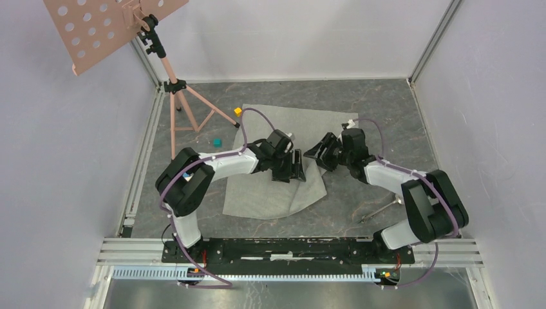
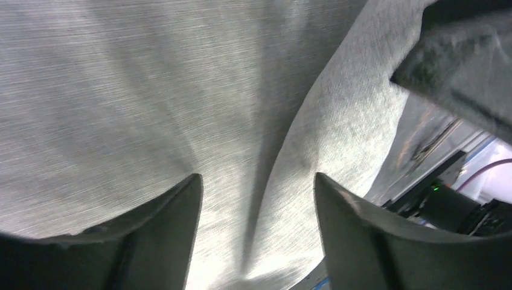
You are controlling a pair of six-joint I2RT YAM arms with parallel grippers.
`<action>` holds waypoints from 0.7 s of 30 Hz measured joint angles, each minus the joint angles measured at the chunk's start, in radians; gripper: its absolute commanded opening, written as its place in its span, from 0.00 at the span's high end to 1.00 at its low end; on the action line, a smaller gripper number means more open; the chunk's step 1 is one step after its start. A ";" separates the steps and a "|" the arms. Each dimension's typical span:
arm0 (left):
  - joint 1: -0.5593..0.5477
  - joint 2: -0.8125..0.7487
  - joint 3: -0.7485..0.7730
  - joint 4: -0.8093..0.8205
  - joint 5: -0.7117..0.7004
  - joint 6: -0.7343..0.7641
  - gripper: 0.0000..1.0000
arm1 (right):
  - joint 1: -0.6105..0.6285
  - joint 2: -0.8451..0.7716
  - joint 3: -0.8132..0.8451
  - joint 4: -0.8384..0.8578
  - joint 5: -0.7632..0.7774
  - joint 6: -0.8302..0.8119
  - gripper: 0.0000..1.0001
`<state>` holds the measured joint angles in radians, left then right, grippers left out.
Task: Fold the napkin into a case and place the utensils inside
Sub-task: Flatten out the crumpled napkin at the center of the board.
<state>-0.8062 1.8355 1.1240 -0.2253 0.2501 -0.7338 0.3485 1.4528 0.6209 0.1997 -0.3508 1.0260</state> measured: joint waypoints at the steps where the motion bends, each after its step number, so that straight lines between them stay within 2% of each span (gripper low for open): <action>1: 0.014 -0.014 -0.019 -0.001 0.005 0.008 0.09 | 0.013 0.017 0.014 0.002 0.018 0.009 0.40; 3: 0.034 -0.051 -0.047 -0.004 0.016 0.028 0.01 | 0.041 0.064 0.061 -0.002 0.066 0.040 0.40; 7: 0.022 -0.104 -0.051 0.008 0.031 0.053 0.01 | 0.087 0.130 0.129 -0.003 0.124 0.097 0.40; 8: 0.016 -0.106 -0.047 0.014 0.039 0.056 0.04 | 0.093 0.139 0.138 -0.003 0.132 0.111 0.40; 9: 0.010 -0.101 -0.041 0.017 0.042 0.058 0.09 | 0.097 0.145 0.145 -0.005 0.140 0.124 0.40; 15: -0.008 -0.007 0.029 -0.020 0.034 0.073 0.65 | 0.098 0.150 0.185 -0.060 0.176 0.130 0.39; 19: 0.015 0.013 0.027 -0.067 0.006 0.081 0.80 | 0.086 0.129 0.190 -0.096 0.169 0.040 0.36; 21: 0.045 0.013 0.014 -0.076 -0.008 0.083 0.85 | 0.059 0.105 0.190 -0.111 0.124 -0.063 0.30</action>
<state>-0.7612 1.8484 1.1378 -0.3008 0.2420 -0.6506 0.4072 1.5578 0.8108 0.0887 -0.2268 0.9630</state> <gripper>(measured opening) 0.223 0.638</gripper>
